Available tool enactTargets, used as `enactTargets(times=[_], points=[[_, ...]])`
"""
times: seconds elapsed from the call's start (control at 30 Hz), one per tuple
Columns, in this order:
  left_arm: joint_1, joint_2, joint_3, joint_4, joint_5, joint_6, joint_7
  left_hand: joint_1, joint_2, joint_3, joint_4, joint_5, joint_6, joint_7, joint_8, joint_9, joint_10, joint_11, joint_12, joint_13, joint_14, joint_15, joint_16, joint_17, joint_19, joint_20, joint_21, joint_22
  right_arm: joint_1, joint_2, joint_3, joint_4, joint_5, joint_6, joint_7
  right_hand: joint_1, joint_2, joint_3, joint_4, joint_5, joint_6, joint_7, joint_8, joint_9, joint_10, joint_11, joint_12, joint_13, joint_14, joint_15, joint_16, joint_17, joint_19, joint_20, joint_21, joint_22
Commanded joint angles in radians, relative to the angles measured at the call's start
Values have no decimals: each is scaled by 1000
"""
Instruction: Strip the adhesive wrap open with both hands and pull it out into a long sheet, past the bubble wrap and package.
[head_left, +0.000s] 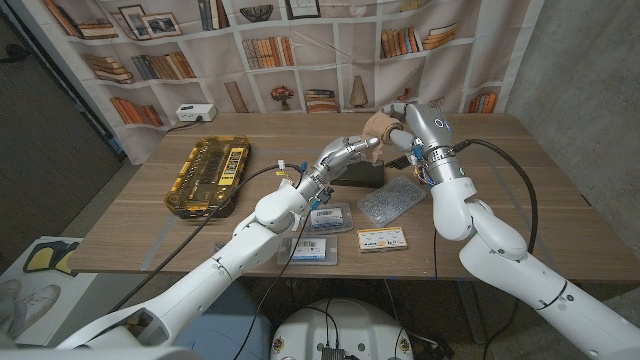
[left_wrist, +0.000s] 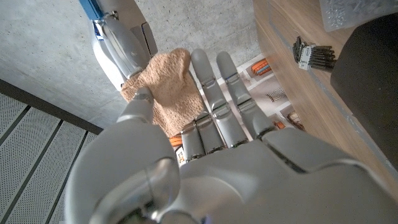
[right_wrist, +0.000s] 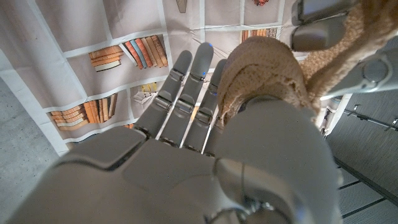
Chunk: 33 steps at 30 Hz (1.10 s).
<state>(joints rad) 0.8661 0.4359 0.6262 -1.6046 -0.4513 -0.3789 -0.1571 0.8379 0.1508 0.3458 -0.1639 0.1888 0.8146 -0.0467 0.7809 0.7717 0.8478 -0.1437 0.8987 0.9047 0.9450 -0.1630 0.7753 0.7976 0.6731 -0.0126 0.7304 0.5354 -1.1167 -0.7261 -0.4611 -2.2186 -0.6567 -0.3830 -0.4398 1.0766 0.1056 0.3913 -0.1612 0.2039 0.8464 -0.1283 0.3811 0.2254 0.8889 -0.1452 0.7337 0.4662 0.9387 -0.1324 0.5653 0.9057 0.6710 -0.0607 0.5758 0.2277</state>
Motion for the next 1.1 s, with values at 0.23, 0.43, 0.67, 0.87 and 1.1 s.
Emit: enactTargets(times=[0.23, 0.43, 0.67, 0.87, 1.1], points=[[30, -36, -10, 17, -12, -53, 34, 94, 20, 21, -6, 70, 37, 25, 182, 229, 103, 11, 109, 100, 104, 10, 152, 113, 24, 11, 151, 78, -4, -1, -7, -3, -5, -14, 1, 14, 25, 0, 2, 8, 5, -2, 0, 5, 60, -51, 1, 5, 9, -103, -11, 8, -5, 1, 12, -1], [38, -64, -17, 32, 11, -96, 71, 201, -83, 107, 10, 340, 101, 64, 300, 365, 163, 38, 193, 195, 219, -32, 215, 286, 149, -29, 299, 64, -3, -2, -8, -2, -3, -13, 1, 14, 25, 0, 2, 8, 6, -4, -1, 5, 60, -51, 1, 6, 8, -103, -14, 10, -8, 1, 14, -2], [34, -52, -11, 17, 26, -75, 75, 215, -105, 135, 22, 453, 126, 80, 396, 453, 159, 71, 275, 306, 194, 3, 255, 423, 68, -14, 372, 81, -5, -2, -4, -1, -1, -15, -2, 13, 25, 1, 3, 8, 7, -4, -2, 5, 60, -53, -1, 5, 6, -102, -19, 12, -11, 1, 16, -3], [39, -57, -12, 23, 18, -80, 77, 213, -131, 156, 23, 520, 171, 96, 425, 439, 188, 75, 262, 264, 203, 10, 284, 430, 67, -18, 396, 60, -8, -4, 3, -1, 5, -10, -9, 12, 24, 0, 3, 8, 4, -5, -5, 5, 56, -53, -3, 6, 3, -102, -25, 13, -16, 1, 18, -4], [40, -53, -15, 19, 12, -82, 72, 204, -139, 181, 31, 590, 179, 110, 437, 438, 199, 82, 263, 265, 206, 15, 306, 429, 61, -14, 426, 38, -11, -2, 11, 3, 13, -7, -22, 8, 20, 0, 4, 9, -3, -9, -10, 5, 53, -49, -9, 0, -10, -102, -41, 11, -22, 3, 21, -6]])
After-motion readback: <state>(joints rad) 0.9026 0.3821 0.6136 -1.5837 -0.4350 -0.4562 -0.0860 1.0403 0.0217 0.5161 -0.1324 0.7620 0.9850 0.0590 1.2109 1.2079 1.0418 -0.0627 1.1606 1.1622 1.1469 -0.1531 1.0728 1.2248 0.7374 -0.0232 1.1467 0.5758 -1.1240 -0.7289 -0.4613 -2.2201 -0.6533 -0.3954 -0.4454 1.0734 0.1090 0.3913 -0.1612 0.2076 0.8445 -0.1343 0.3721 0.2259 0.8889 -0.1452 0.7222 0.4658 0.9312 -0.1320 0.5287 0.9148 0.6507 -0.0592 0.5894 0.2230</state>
